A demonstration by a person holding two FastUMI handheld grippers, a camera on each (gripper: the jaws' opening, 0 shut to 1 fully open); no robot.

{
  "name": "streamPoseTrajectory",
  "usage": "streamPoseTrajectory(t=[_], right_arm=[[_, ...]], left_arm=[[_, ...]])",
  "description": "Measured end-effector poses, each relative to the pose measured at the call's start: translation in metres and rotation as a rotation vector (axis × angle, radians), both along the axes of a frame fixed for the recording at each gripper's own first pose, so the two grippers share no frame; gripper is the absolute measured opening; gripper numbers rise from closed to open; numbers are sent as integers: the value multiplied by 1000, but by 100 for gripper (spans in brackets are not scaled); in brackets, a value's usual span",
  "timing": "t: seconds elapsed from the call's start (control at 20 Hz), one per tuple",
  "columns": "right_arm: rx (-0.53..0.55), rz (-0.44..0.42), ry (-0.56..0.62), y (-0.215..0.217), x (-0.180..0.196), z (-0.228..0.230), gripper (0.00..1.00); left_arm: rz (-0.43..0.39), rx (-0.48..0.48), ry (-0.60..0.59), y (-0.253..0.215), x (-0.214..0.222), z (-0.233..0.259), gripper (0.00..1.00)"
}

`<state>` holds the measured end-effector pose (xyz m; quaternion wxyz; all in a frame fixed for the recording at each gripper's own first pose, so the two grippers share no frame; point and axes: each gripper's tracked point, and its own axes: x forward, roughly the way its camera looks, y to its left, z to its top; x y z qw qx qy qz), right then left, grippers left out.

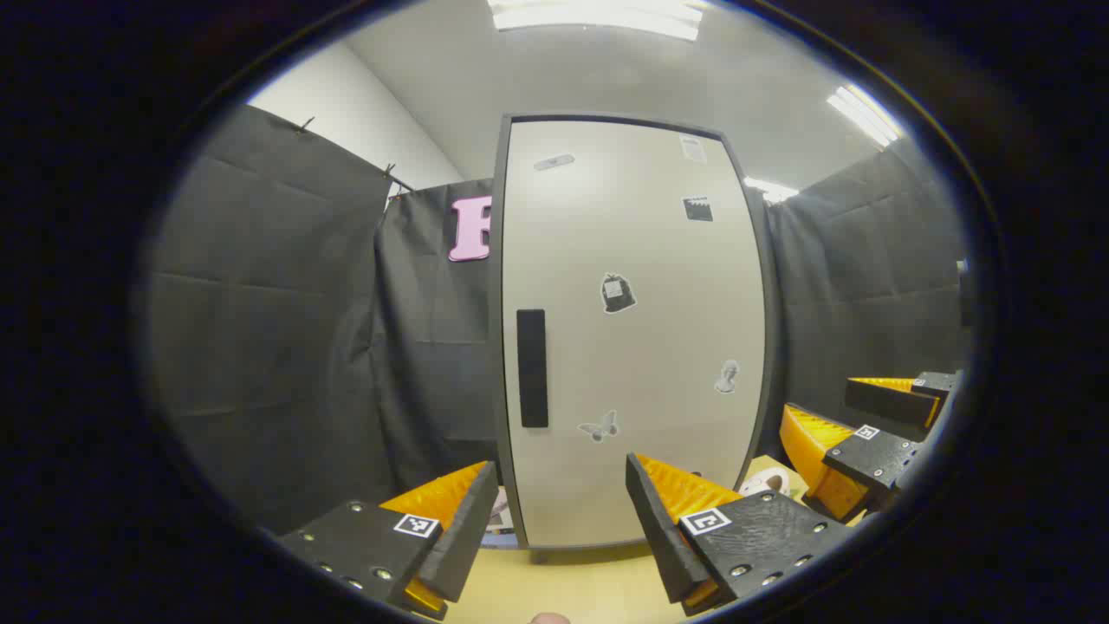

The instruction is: Open the cabinet door with the right hand, grasp the bottle in the cabinet with the left hand and place it on the coaster, then close the cabinet door with the right hand.

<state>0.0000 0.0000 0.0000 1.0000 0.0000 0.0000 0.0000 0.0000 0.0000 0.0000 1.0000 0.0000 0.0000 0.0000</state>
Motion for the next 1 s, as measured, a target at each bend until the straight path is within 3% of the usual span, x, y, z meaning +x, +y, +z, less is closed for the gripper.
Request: streamPoseTrajectory(t=[0.1,0.15,0.4,0.6,0.65,0.9,1.0], right_arm=[[-19,22,8,0,-8,-2,95],[-7,36,2,2,-11,0,95],[78,68,9,6,-17,-3,95],[73,56,15,1,-16,-3,95],[70,45,14,-2,-17,-2,95],[141,23,-26,-9,-19,5,95],[129,32,-11,-7,-16,-1,95]], left_arm=[[-3,9,0,-2,-8,2,85],[0,15,-5,-1,-10,5,80],[2,29,-18,3,-15,7,89],[-25,40,-30,-1,-15,4,89],[-25,30,-27,0,-16,4,85],[-22,24,-36,3,-17,3,85],[-25,19,-29,1,-15,-2,80]])
